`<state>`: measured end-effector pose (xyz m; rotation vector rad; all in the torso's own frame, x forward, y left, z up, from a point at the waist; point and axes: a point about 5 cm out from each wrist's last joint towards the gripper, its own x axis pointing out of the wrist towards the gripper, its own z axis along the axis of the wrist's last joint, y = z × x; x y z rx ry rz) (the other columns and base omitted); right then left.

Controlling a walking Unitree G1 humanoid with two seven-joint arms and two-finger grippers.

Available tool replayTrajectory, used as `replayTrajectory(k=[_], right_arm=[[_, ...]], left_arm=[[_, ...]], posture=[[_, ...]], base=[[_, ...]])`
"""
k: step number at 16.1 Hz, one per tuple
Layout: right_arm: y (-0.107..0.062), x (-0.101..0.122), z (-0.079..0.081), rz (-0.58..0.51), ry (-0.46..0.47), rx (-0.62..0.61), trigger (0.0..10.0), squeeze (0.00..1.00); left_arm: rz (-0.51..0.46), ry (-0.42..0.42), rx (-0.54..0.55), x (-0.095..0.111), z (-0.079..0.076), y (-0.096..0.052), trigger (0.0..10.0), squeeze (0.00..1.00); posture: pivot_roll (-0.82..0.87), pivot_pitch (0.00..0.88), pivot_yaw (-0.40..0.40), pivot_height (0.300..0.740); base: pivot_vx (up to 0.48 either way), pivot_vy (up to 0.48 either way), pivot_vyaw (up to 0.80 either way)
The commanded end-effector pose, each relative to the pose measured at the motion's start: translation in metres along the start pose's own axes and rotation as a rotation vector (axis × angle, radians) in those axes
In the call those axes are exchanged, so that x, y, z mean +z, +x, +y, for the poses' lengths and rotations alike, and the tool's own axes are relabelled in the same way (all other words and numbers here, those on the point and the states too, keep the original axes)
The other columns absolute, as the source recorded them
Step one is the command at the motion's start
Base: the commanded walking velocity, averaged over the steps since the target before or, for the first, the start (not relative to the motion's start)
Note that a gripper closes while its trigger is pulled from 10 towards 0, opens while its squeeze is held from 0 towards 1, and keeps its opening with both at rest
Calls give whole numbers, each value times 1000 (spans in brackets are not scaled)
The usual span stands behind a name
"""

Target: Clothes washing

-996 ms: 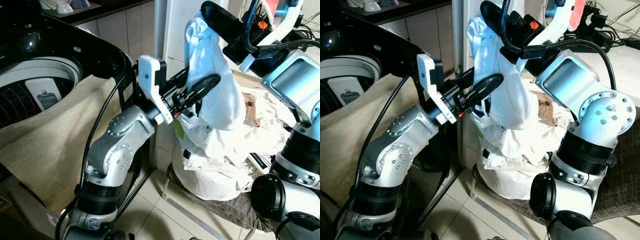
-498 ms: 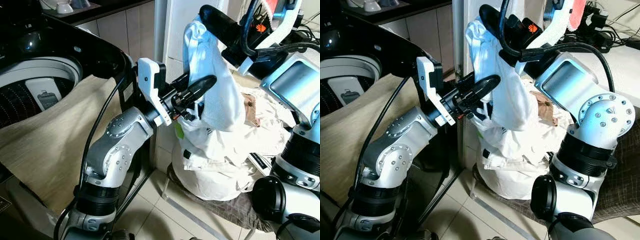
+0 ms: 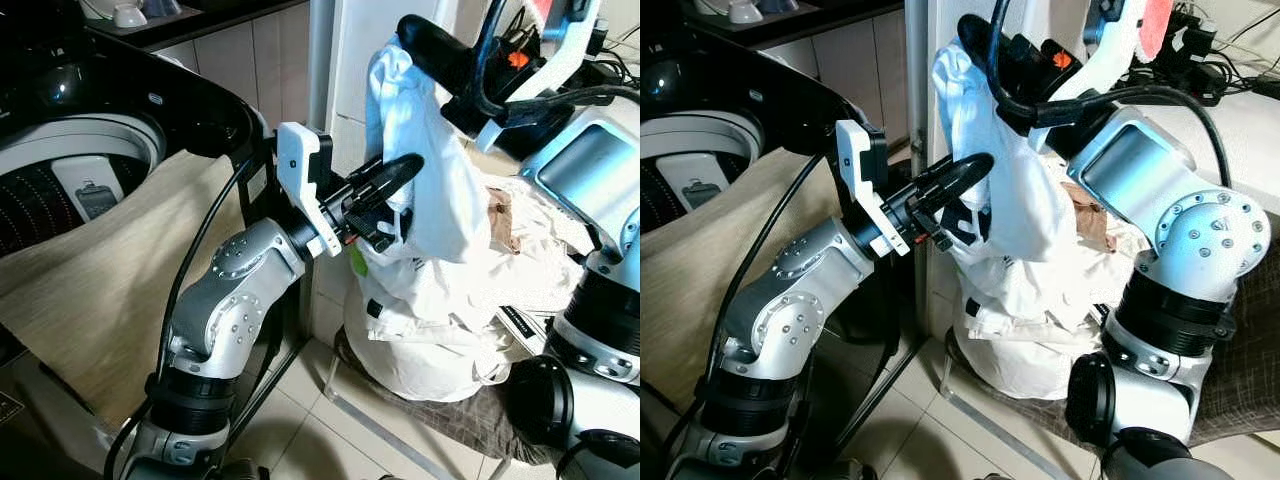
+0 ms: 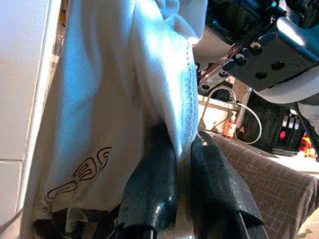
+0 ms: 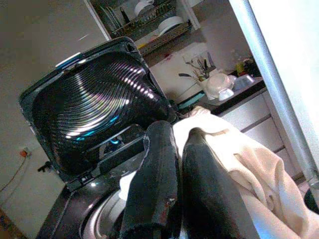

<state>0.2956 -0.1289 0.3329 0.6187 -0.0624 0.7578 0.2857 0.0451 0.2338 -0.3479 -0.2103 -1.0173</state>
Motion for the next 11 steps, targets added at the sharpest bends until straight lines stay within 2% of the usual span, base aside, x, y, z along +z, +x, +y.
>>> replayTrajectory(k=[1, 4, 5, 8, 9, 10, 11], right_arm=[[-3, 4, 3, -27, -24, -1, 0, 0], [-4, 3, 4, -31, -26, 0, 157, 0], [-4, 3, 5, -33, -28, 1, 1020, 0], [-5, 2, 5, -34, -32, 2, 1961, 0], [-5, 2, 6, -34, -33, 1, 3451, 0], [-5, 2, 6, -33, -39, -4, 4392, 0], [-4, 3, 5, -40, -39, 2, 10000, 1000]], left_arm=[[39, -3, 13, -8, 2, -2, 0, 0], [37, -2, 16, -8, 3, -2, 0, 0], [36, -5, 15, -8, 3, -2, 0, 0], [37, -8, 8, -8, 2, -2, 0, 0], [42, -6, 4, -9, 2, -2, 0, 0], [46, -5, 1, -9, 2, -2, 0, 0], [46, 0, 8, -9, 4, -1, 0, 0]], posture=[[-119, 0, -6, 740], [-120, 0, -2, 740], [-120, 0, -1, 740], [-121, 0, 4, 740], [-121, 0, 4, 740], [-121, 0, 4, 740], [-116, 0, 5, 740]], base=[[0, 0, 0], [0, 0, 0], [0, 0, 0], [0, 0, 0], [0, 0, 0], [0, 0, 0], [0, 0, 0]])
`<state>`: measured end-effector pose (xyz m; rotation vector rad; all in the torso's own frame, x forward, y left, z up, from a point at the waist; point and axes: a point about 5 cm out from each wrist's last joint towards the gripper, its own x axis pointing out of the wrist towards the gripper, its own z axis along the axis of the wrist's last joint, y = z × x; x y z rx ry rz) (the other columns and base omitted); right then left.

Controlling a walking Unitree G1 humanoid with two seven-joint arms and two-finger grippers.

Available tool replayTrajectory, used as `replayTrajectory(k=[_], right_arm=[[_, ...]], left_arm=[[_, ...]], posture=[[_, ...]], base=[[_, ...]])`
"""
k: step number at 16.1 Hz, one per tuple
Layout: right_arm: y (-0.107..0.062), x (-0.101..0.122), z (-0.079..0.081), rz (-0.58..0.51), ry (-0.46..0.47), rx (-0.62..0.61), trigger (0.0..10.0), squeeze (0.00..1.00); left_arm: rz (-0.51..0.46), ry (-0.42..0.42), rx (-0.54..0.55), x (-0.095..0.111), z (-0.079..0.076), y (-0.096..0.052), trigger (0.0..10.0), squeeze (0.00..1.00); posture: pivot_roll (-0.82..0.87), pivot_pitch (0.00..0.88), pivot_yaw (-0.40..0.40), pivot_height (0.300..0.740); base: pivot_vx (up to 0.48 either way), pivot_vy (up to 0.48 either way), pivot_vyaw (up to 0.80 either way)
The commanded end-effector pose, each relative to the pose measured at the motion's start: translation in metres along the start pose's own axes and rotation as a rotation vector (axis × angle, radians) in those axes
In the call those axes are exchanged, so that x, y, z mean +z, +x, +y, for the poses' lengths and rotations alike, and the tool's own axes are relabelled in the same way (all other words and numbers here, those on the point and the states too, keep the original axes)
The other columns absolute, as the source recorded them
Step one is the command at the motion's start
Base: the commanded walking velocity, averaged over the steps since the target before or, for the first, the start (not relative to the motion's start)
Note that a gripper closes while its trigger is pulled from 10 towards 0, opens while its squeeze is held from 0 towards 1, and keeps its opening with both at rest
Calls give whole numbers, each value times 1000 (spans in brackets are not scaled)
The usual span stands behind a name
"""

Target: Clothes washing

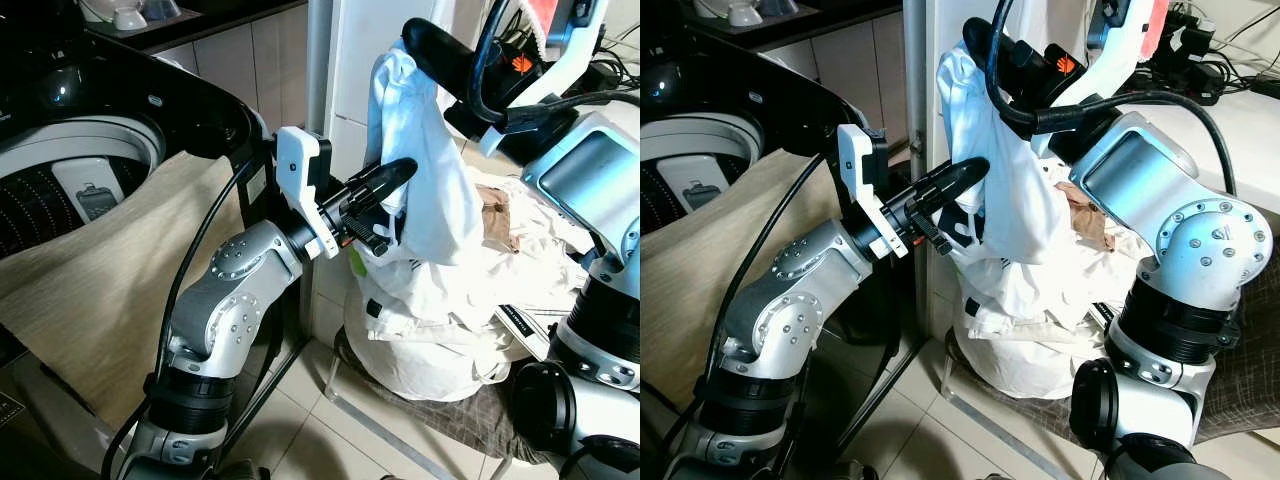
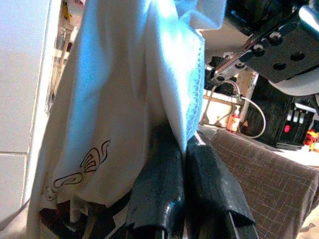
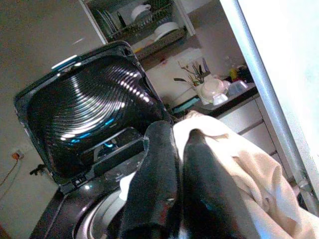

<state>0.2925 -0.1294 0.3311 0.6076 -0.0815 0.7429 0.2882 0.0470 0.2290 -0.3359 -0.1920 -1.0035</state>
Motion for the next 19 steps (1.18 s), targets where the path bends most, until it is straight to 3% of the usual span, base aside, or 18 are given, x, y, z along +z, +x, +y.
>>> replayTrajectory(k=[1, 5, 9, 10, 11, 13, 15, 16, 17, 18, 19], right_arm=[[0, 4, 5, -26, -19, 26, 10000, 1000], [-8, 10, 5, -21, -65, 54, 10000, 1000], [-23, 25, -2, -53, -155, 8, 10000, 1000], [-25, 28, -4, -55, -183, -17, 10000, 149], [-31, 31, -9, -43, -241, -68, 10000, 0], [-31, 22, -12, -14, -266, -88, 10000, 0], [-27, 12, -14, 23, -292, -99, 10000, 0], [-25, 10, -13, 27, -298, -95, 10000, 0], [-24, 9, -12, 29, -302, -91, 10000, 0], [-22, 7, -10, 39, -318, -79, 10000, 0], [-21, 3, -9, 48, -326, -65, 10000, 0]], left_arm=[[16, 2, 18, -4, 4, 1, 0, 0], [-116, 49, 229, 22, 36, -7, 0, 0], [-163, 123, 319, 41, 55, -16, 0, 0], [-179, 141, 335, 47, 58, -18, 0, 0], [-259, 289, 409, 84, 72, -21, 0, 0], [-357, 508, 506, 141, 87, -25, 0, 0], [-408, 872, 554, 203, 87, -24, 0, 0], [-437, 1109, 637, 240, 81, -27, 0, 0], [-453, 1236, 691, 259, 78, -31, 0, 0], [-465, 1414, 812, 287, 74, -40, 0, 0], [-422, 1464, 870, 296, 81, -45, 0, 0]], posture=[[-115, 0, 5, 740], [-108, 0, 6, 740], [-100, 0, 8, 740], [-102, 0, 9, 740], [-107, 0, 12, 740], [-101, 0, 13, 740], [-92, 0, 10, 740], [-91, 0, 14, 740], [-92, 0, 16, 740], [-92, 0, 19, 740], [-86, 0, 20, 740]], base=[[0, 0, 0], [0, 0, 0], [0, 0, 0], [0, 0, 0], [0, 0, 0], [0, 0, 0], [0, 0, 0], [0, 0, 0], [0, 0, 0], [0, 0, 0], [0, 0, 0]])
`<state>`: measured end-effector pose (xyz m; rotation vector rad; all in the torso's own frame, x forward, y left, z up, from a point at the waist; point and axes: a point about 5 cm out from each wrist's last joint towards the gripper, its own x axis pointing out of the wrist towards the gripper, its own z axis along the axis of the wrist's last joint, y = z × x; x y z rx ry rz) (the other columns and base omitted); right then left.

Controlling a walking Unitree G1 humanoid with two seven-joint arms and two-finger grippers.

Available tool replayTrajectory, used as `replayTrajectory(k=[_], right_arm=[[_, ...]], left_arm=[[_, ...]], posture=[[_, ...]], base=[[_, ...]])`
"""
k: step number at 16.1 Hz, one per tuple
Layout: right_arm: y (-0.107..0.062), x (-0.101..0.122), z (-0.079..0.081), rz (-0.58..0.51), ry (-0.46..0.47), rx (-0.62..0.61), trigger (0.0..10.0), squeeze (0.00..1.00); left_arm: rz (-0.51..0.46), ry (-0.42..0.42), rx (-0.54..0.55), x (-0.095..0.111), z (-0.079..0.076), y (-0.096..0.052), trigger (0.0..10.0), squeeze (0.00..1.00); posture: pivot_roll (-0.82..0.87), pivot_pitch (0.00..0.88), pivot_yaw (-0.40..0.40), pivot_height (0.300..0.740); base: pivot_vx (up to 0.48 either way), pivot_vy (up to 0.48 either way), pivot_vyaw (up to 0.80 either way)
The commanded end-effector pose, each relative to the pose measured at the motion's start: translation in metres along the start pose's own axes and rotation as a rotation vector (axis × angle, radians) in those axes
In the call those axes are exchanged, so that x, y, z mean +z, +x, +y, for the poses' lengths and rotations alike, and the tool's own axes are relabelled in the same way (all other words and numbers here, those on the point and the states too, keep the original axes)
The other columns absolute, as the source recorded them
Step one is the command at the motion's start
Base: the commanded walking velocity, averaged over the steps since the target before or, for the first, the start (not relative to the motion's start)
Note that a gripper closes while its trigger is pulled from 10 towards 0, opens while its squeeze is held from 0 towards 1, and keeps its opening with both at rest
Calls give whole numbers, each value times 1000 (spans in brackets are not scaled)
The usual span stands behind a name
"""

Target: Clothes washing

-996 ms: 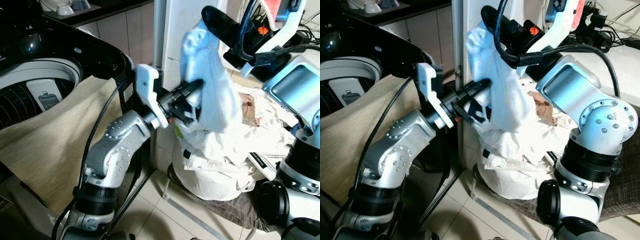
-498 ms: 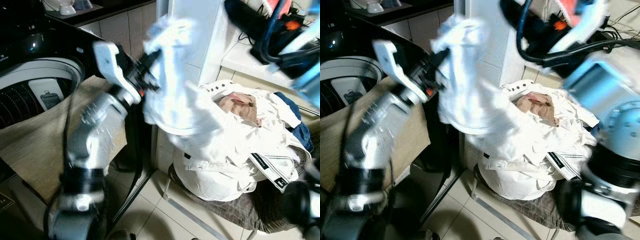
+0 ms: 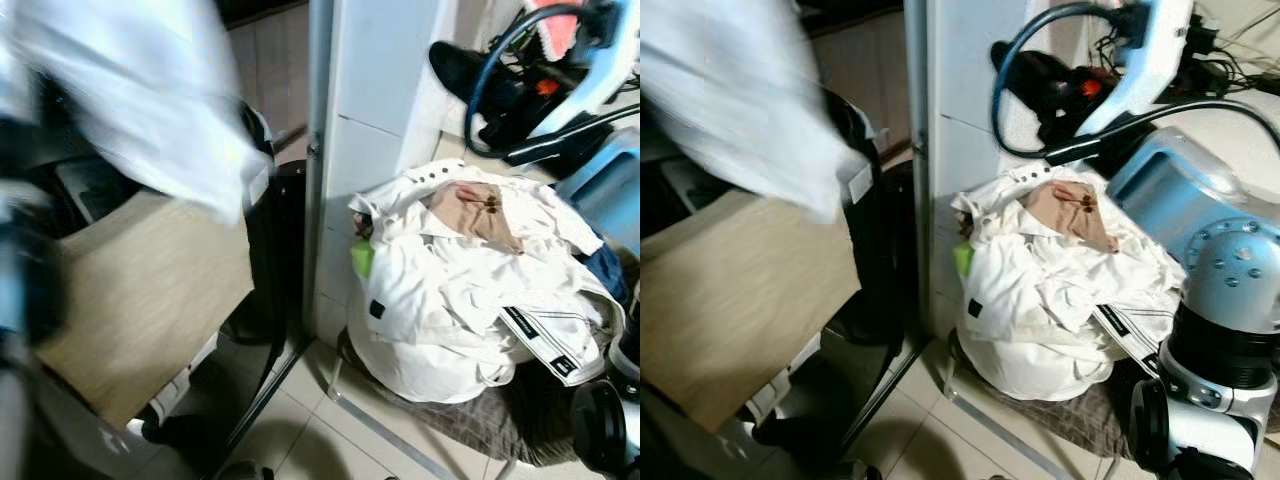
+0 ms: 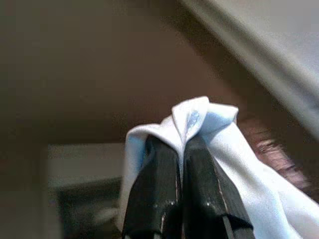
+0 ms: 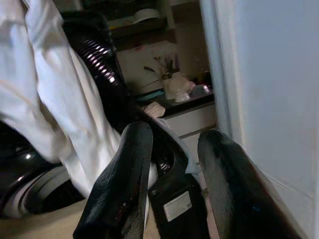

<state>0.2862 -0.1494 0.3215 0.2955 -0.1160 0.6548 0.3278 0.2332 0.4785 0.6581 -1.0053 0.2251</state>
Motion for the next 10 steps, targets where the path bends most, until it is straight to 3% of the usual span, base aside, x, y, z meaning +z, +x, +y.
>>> replayTrajectory(k=[1, 2, 3, 4, 5, 6, 7, 8, 9, 10], right_arm=[[0, -1, 5, -8, -24, 18, 10000, 0], [4, -12, 12, 16, -44, 37, 10000, 0], [6, -15, 15, 27, -51, 48, 10000, 0], [9, -24, 22, 61, -73, 72, 10000, 0], [11, -37, 30, 127, -110, 106, 10000, 0], [11, -42, 33, 154, -124, 120, 10000, 0], [9, -56, 40, 227, -160, 156, 10000, 0], [6, -67, 45, 289, -188, 193, 10000, 0], [5, -69, 47, 307, -189, 214, 10000, 0], [1, -74, 53, 343, -180, 284, 10000, 0]], left_arm=[[49, 42, -29, -11, -6, 0, 0, 0], [212, -29, -149, -46, -27, -14, 0, 0], [277, -33, -208, -59, -38, -23, 0, 0], [454, -17, -317, -89, -57, -47, 10000, 0], [693, -38, -379, -122, -69, -83, 10000, 0], [791, -38, -400, -133, -72, -98, 10000, 0], [969, -104, -359, -152, -69, -124, 10000, 0], [1058, -151, -288, -162, -61, -139, 10000, 224], [1081, -176, -263, -164, -58, -143, 10000, 694], [1106, -173, -209, -168, -43, -146, 10000, 1000]], posture=[[-85, 0, 21, 740], [-83, 0, 21, 740], [-83, 0, 21, 740], [-82, 0, 18, 740], [-89, 0, 19, 740], [-89, 0, 19, 740], [-94, 0, 15, 740], [-94, 0, 15, 740], [-96, 0, 10, 740], [-96, 0, 10, 740]], base=[[0, 0, 0], [0, 0, 0], [0, 0, 0], [0, 0, 0], [0, 0, 0], [0, 0, 0], [0, 0, 0], [0, 0, 0], [0, 0, 0], [0, 0, 0]])
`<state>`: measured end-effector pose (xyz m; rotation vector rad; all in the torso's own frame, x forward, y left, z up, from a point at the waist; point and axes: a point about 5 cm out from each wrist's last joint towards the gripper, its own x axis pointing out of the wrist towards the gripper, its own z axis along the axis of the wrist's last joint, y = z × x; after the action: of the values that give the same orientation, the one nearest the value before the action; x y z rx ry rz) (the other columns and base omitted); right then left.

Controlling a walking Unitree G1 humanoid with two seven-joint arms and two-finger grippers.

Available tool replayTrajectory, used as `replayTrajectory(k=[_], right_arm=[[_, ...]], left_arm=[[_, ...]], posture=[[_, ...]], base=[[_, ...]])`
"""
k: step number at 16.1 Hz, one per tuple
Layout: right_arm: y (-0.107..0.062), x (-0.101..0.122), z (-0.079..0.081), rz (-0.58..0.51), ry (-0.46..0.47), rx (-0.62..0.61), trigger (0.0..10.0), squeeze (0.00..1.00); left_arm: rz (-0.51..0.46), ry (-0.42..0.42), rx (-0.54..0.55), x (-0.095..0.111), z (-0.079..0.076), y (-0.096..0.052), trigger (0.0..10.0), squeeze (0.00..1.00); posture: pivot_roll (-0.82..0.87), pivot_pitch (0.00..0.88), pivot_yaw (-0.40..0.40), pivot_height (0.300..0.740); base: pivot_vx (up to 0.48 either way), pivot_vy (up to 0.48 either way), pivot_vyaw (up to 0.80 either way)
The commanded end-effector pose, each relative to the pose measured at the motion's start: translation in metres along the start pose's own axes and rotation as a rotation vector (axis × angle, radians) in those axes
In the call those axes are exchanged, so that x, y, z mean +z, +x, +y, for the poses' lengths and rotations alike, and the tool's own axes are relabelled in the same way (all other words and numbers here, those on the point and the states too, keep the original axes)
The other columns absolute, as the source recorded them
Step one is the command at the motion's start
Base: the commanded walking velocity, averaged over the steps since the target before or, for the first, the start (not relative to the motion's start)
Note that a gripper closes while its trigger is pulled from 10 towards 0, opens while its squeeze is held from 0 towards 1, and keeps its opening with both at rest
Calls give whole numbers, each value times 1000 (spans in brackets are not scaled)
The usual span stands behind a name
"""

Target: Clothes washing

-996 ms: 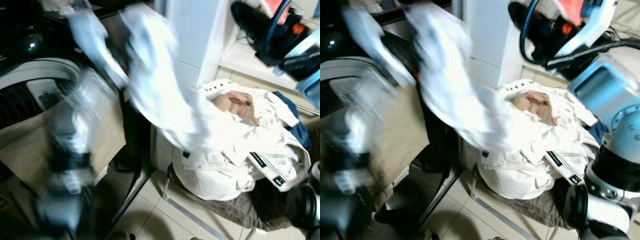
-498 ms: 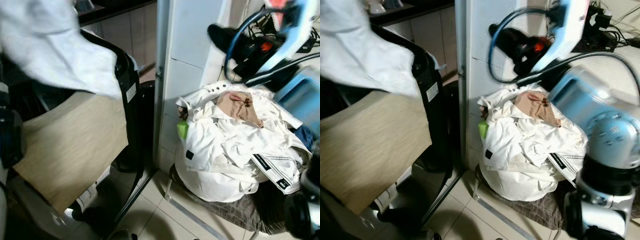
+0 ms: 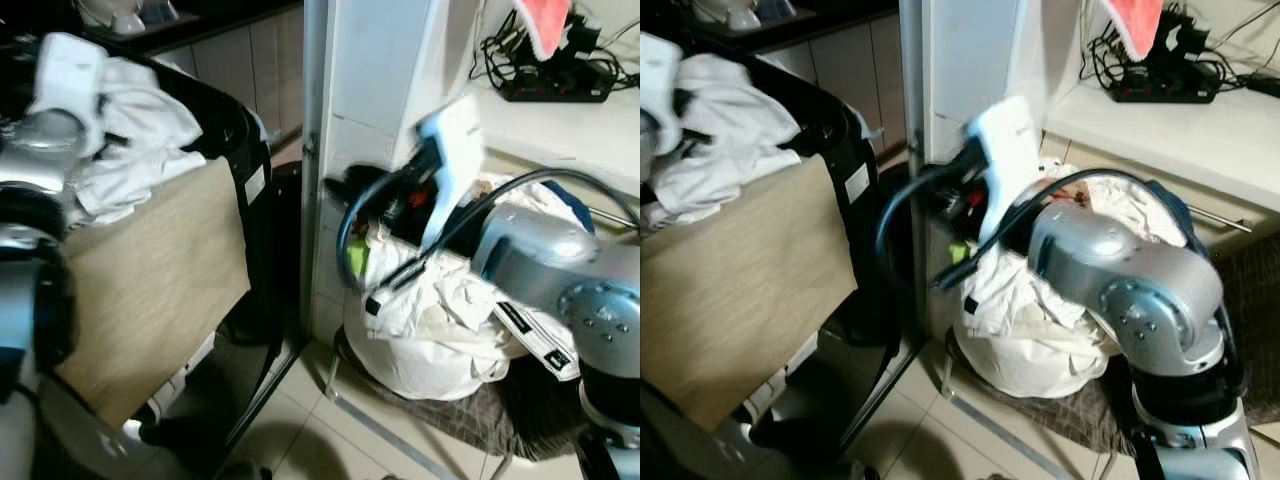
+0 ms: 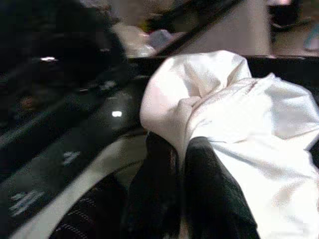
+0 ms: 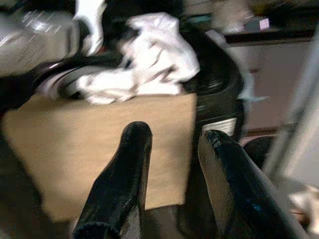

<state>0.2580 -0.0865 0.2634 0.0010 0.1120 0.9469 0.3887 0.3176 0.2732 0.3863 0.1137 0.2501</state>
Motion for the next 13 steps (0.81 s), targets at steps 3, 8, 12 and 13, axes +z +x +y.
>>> replayTrajectory(k=[3, 8, 12, 13], right_arm=[[-3, -2, 11, 12, -35, 81, 10000, 0], [2, -1, -8, -13, -26, -61, 10000, 0], [0, -3, -19, -10, -24, -144, 10000, 0], [-1, -7, -29, 11, -23, -223, 10000, 0]], left_arm=[[7, -12, 103, 4, 30, -5, 10000, 1000], [-44, 30, 133, 15, 36, -7, 10000, 1000], [-173, 47, 17, 32, 16, -4, 10000, 16], [-211, -53, -159, 35, -8, -2, 10000, 0]], posture=[[-95, 0, 6, 740], [-86, 0, 1, 740], [-90, 0, 9, 740], [-90, 0, 9, 740]], base=[[0, 0, 0], [0, 0, 0], [0, 0, 0], [0, 0, 0]])
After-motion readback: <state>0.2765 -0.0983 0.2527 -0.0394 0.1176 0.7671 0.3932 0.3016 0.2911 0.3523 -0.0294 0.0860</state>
